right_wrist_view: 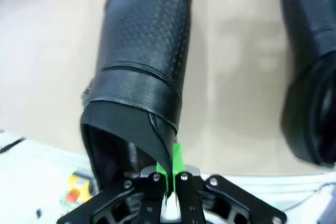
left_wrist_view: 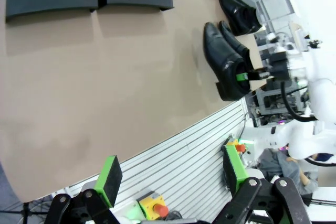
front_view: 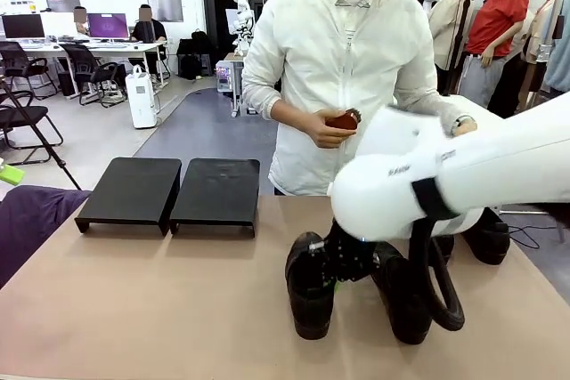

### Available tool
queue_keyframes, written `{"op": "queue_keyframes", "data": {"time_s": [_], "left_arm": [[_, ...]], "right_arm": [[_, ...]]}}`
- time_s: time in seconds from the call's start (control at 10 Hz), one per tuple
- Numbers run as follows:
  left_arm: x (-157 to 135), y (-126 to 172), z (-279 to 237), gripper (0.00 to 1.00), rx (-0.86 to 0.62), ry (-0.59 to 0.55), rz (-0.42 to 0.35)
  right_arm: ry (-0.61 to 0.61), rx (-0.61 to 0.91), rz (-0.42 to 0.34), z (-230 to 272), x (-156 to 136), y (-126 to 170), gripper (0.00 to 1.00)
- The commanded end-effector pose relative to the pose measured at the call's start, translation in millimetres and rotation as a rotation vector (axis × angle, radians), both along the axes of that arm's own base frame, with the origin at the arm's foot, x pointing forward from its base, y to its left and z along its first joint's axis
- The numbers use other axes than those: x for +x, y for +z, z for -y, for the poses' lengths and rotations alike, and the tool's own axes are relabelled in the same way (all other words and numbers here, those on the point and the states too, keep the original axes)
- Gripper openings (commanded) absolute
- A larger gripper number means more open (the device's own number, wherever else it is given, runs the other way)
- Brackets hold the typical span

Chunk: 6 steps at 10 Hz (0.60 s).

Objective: Organize the shoes by placing them on the stand.
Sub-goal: Pick up one Shoe and place it in the middle of the table.

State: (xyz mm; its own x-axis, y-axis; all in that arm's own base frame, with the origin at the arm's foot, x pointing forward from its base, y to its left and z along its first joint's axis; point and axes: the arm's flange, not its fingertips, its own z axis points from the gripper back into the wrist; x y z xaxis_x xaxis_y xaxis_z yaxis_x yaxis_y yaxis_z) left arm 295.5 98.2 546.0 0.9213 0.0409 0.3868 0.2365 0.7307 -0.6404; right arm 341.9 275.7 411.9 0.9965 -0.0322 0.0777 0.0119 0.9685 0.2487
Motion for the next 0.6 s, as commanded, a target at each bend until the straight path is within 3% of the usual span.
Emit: {"op": "queue_keyframes", "data": {"time_s": [0.0, 0.2, 0.4, 0.5], "left_arm": [[-0.7, 0.5, -1.1, 1.0, -0.015, -0.014, 0.017], [-0.7, 0.5, -1.1, 1.0, -0.015, -0.014, 0.017], [-0.7, 0.5, -1.1, 1.0, -0.015, -0.014, 0.017], [-0.7, 0.5, -1.1, 1.0, -0.015, -0.014, 0.017]], "right_arm": [[0.086, 0.055, 0.047, -0.2, -43.4, 64.2, 0.0], [0.146, 0.066, 0.066, -37.3, -46.7, 64.2, 0.0], [0.18, 0.168, 0.127, -96.0, -30.8, 59.0, 0.0], [0.189, 0.192, 0.119, -123.1, -22.7, 51.4, 0.0]]}}
